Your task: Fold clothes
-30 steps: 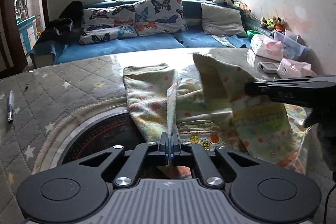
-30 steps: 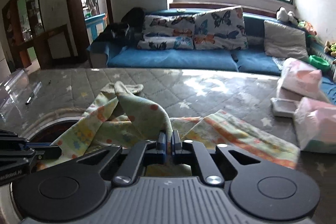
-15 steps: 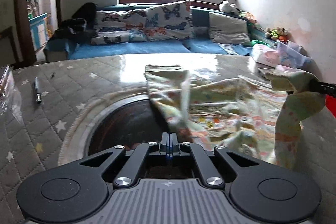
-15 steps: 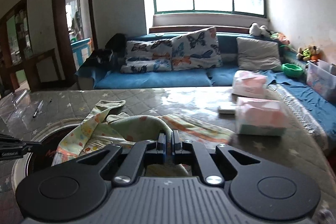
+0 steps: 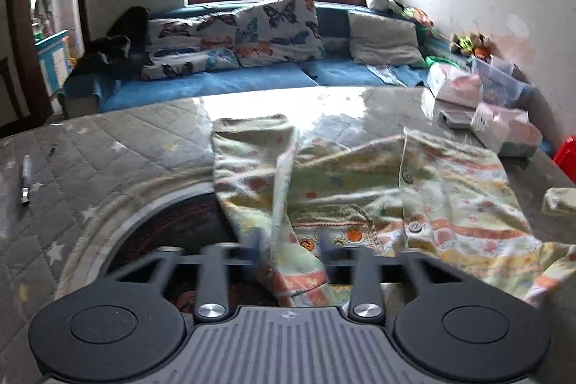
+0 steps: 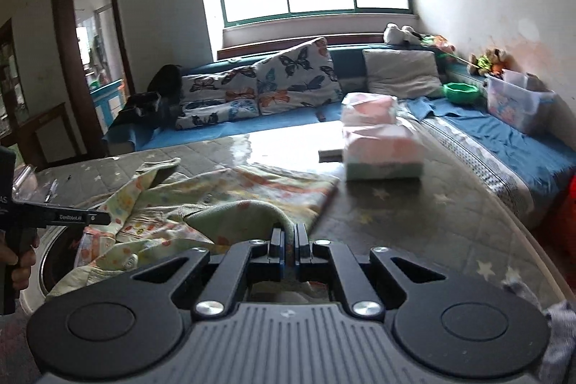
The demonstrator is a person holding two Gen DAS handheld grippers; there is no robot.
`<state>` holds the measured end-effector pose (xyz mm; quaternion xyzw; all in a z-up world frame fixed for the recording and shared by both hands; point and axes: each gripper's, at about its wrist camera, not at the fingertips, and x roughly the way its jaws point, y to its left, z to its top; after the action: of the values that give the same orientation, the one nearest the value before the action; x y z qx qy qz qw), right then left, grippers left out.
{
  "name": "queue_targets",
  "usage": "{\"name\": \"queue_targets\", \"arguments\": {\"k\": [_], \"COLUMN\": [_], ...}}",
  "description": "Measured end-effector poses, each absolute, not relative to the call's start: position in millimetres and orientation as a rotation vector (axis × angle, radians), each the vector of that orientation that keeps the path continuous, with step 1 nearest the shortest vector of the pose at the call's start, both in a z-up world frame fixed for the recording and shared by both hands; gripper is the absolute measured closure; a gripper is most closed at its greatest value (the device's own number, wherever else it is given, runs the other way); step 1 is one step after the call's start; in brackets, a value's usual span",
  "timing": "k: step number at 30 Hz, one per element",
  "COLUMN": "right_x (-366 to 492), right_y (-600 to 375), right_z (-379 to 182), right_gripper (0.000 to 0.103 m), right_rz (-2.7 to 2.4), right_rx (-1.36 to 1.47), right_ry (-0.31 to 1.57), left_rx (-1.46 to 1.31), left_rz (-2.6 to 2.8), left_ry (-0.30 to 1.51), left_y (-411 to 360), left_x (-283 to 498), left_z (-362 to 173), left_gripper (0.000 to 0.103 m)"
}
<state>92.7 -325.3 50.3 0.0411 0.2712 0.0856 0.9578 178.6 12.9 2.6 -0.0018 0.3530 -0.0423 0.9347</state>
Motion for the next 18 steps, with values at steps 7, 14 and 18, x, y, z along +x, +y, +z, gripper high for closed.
{"name": "queue_targets", "arguments": {"k": [7, 14, 18], "right_x": [77.9, 68.6, 61.5], "right_y": [-345.0, -360.0, -365.0], "right_z": [45.9, 43.7, 38.7], "right_gripper": [0.099, 0.099, 0.099], "right_rz": [0.121, 0.097, 0.096], "right_rx": [0.101, 0.121, 0.123], "right_ry": [0.557, 0.563, 0.578], "left_rx": [-0.052, -0.131, -0.169], "left_rz": [-0.051, 0.01, 0.018], "left_ry": [0.698, 0.664, 0.66], "left_y": [37.0, 75.1, 91.3], "left_x": [157.2, 113.1, 75.5], "left_z": [5.8, 17.7, 17.7], "left_gripper": [0.102, 0.102, 0.102]}}
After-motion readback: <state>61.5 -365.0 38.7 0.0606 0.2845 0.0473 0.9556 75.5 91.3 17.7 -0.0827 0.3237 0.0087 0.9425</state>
